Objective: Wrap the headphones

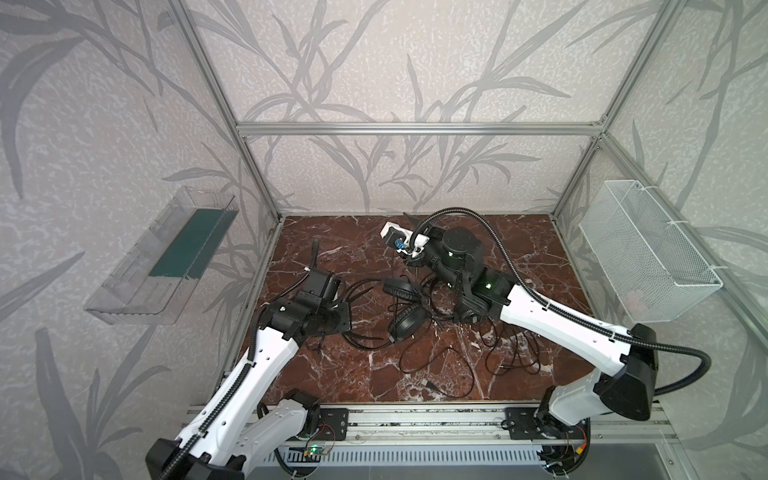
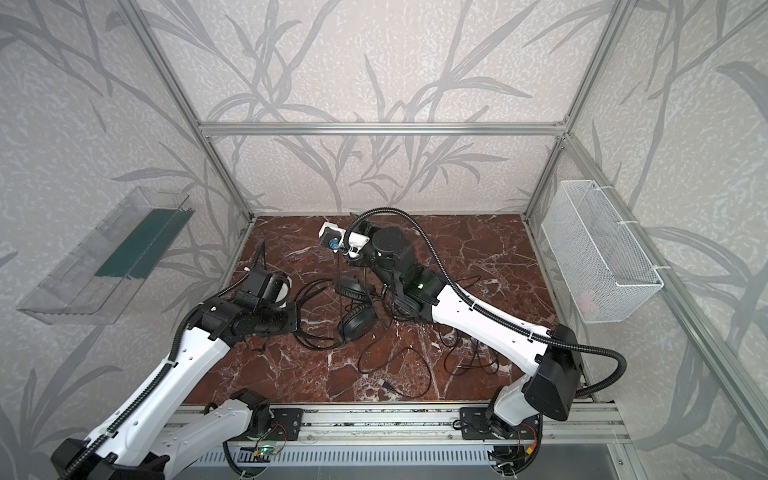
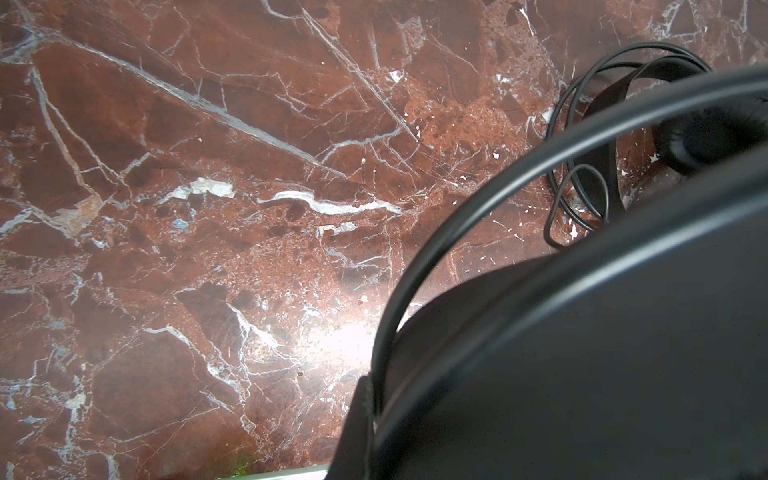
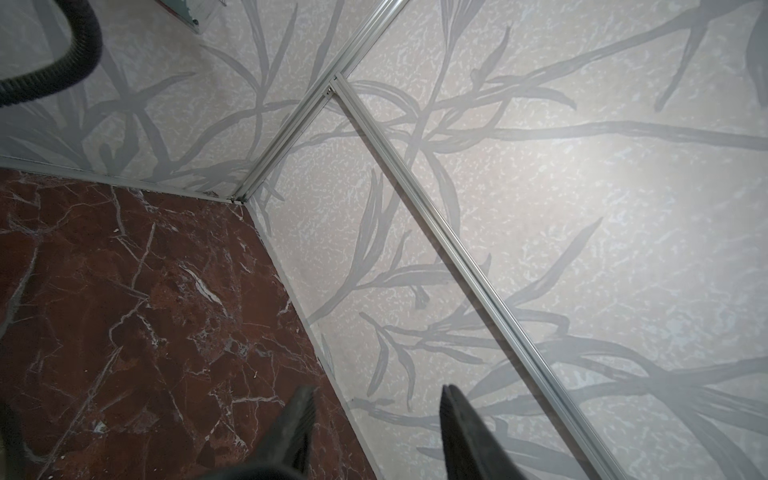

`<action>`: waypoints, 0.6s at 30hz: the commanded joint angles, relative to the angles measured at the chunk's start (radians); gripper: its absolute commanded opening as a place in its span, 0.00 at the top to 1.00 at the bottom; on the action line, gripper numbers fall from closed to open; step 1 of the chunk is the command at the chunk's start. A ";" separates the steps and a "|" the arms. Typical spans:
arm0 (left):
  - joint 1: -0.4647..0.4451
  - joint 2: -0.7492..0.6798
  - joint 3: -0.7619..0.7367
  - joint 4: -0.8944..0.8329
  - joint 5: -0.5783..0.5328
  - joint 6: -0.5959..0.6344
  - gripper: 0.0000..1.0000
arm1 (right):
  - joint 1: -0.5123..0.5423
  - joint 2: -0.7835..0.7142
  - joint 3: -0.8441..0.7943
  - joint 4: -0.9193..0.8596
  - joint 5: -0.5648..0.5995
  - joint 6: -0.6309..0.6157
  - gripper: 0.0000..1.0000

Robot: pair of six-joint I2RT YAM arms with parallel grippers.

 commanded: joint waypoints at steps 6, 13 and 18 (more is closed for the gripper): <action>-0.018 -0.067 0.034 -0.042 -0.140 -0.011 1.00 | -0.038 -0.076 -0.001 -0.001 -0.276 0.291 0.78; -0.016 -0.032 0.087 -0.075 -0.250 -0.050 1.00 | 0.086 -0.201 -0.121 -0.091 -0.444 0.294 0.98; -0.002 0.003 0.126 -0.097 -0.301 -0.053 1.00 | 0.161 -0.310 -0.171 -0.253 -0.471 0.328 1.00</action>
